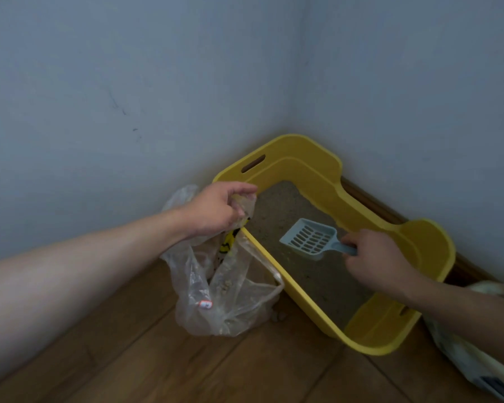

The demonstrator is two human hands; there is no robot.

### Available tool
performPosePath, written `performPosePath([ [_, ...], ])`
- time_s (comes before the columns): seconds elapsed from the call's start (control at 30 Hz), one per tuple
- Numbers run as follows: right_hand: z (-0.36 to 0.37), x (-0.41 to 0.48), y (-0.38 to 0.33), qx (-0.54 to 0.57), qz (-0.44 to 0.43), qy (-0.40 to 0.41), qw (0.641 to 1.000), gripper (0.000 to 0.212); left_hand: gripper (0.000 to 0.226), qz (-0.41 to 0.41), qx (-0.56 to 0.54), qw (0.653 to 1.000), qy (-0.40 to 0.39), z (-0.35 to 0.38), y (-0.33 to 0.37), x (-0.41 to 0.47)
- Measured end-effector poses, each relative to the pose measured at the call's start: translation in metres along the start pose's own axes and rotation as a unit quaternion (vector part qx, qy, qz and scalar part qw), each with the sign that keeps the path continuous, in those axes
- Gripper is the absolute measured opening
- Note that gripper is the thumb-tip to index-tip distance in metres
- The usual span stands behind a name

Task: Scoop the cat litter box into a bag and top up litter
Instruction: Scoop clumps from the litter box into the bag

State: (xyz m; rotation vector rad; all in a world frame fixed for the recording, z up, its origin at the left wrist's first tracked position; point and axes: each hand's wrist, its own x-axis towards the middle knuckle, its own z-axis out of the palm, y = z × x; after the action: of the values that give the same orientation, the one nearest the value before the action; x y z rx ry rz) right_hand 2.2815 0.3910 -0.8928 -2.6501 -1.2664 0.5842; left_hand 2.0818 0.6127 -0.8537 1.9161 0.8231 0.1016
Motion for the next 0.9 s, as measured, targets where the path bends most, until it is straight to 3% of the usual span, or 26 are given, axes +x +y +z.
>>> performPosePath([
  [0.33,0.032,0.048,0.007,-0.025,0.065,-0.08,0.994,0.03,0.062,-0.035,-0.02,0.999,-0.027,0.001,-0.02,0.019],
  [0.73,0.052,0.1,-0.02,0.01,0.001,-0.05,0.999,0.026,0.059,-0.052,-0.077,0.994,-0.063,0.002,-0.035,0.033],
  [0.9,0.062,0.119,-0.033,0.021,-0.034,-0.029,0.999,0.026,0.061,-0.037,-0.044,0.997,-0.056,0.002,-0.037,0.034],
])
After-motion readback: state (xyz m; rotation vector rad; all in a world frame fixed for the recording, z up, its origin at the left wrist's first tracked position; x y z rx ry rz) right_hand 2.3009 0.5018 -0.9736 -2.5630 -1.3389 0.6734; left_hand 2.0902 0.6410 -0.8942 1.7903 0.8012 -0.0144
